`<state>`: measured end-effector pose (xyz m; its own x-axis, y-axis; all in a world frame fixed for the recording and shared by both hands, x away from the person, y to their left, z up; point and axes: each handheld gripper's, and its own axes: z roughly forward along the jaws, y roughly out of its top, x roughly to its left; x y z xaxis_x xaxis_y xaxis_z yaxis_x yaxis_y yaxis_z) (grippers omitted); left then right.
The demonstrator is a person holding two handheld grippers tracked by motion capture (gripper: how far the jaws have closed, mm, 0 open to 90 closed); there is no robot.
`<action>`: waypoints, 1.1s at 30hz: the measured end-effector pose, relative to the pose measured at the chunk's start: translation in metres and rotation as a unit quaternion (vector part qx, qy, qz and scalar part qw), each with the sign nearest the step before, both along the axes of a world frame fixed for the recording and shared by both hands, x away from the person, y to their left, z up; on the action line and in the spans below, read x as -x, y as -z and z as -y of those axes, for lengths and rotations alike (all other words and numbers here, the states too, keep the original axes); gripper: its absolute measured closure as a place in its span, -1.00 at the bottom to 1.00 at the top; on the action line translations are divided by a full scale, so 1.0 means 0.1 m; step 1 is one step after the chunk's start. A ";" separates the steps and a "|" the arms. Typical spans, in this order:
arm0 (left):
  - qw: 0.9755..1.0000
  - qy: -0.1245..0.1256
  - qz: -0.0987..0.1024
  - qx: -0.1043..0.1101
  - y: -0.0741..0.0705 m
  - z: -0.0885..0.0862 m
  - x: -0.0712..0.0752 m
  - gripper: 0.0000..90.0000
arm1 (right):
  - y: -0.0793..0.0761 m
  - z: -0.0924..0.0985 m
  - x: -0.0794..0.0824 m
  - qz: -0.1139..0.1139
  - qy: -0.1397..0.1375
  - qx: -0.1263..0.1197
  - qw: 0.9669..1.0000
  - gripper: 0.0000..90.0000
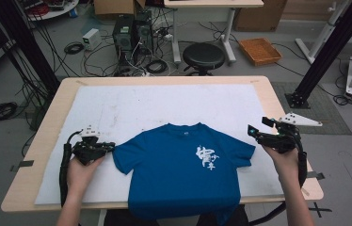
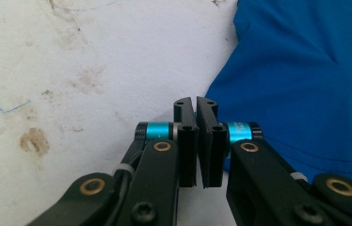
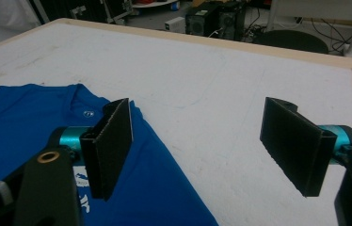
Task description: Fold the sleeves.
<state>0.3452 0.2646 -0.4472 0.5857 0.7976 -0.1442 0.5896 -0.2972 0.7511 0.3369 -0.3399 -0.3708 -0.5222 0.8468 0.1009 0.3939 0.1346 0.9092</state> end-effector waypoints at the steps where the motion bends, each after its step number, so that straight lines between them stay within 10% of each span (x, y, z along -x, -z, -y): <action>1: 1.000 0.001 0.000 0.006 0.00 -0.01 0.00 0.95 | 0.00 0.00 0.00 0.002 0.001 0.000 1.000 -0.44; 9: 0.996 -0.008 0.005 0.087 -0.22 -0.03 0.06 0.95 | -0.02 0.03 0.01 0.004 0.005 -0.004 1.000 -0.44; 20: 0.986 0.042 -0.009 0.162 -0.63 0.66 0.08 0.95 | -0.03 0.04 0.01 0.007 0.007 -0.005 1.000 -0.44; 33: 0.981 0.047 -0.050 0.181 -0.43 1.44 -0.25 0.95 | 0.00 0.02 -0.01 0.001 0.008 0.005 1.000 -0.43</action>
<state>0.3703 0.1202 -0.4037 0.6228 0.6273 -0.4676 0.6479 -0.0786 0.7577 0.3379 -0.3422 -0.3712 -0.5082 0.8563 0.0915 0.3938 0.1366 0.9090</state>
